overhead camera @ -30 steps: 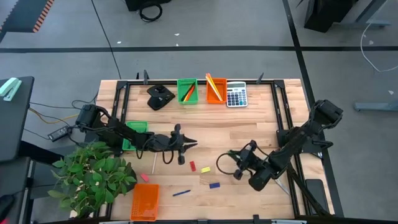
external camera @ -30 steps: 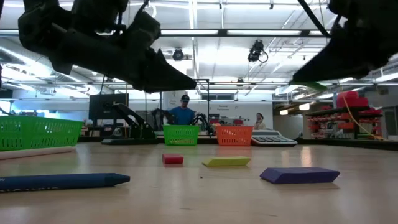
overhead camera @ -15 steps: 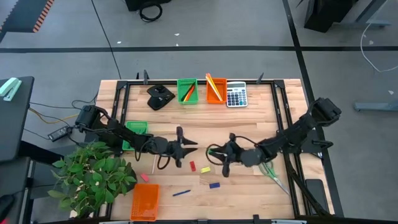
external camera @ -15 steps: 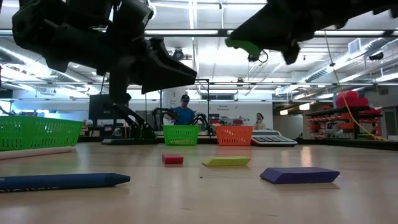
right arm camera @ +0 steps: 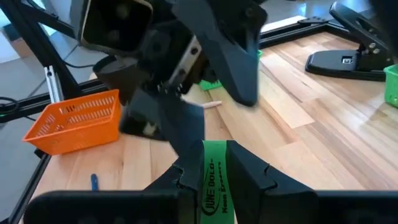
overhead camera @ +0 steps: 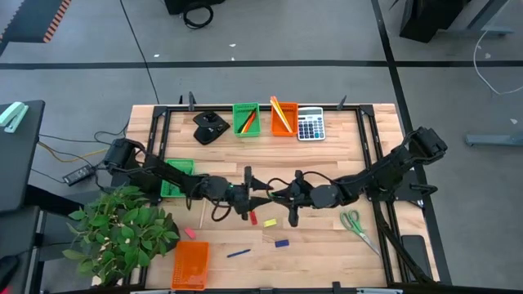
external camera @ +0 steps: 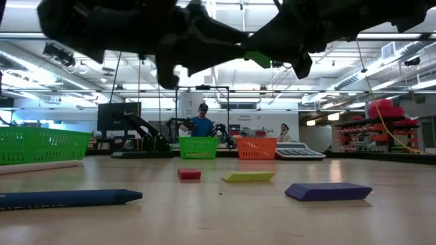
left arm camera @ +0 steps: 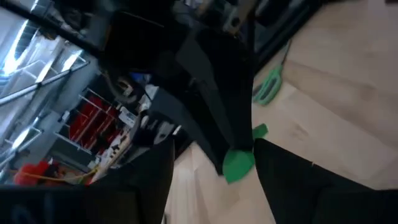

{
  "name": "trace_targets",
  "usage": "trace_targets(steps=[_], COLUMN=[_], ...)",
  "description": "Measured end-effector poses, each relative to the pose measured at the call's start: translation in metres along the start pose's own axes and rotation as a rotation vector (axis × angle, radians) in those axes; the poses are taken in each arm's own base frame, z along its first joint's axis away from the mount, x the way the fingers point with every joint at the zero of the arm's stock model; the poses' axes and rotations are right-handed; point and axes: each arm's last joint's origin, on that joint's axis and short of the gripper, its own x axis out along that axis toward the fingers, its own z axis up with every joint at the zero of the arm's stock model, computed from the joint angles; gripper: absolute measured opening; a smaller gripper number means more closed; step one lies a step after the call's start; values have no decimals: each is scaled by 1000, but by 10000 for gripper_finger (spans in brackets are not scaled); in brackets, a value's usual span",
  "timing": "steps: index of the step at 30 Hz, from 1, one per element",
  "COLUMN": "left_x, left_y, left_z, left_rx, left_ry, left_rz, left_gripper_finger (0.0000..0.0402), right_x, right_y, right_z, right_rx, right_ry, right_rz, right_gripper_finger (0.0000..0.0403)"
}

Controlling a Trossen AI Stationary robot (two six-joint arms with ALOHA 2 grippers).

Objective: Sort crayons/erasers/pens/pencils in bins
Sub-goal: Put the green eraser into the bottom orange bin

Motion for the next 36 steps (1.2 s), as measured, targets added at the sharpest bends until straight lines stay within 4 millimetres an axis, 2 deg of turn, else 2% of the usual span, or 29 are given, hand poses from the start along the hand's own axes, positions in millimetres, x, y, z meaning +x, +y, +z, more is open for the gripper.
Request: trace_targets(steps=[4,9,20,29,36], left_x=[21,32,33,30,27], left_y=[-7,-15,-14,-21,-25], left_z=[4,4,4,10,17], left_rx=[116,146,122,110,94], left_ry=[34,61,62,77,86], left_rz=[-53,-71,-57,-70,-29], left_gripper_finger=[226,219,186,184,165], right_x=[0,-1,-1,-3,-2], right_y=[0,-2,-2,-1,0], right_z=[-2,-7,-7,-3,1], right_rx=[-16,-50,-53,-35,10], right_ry=[13,56,59,48,21], right_rz=[-1,-8,-5,22,36], right_gripper_finger=[64,65,65,65,65])
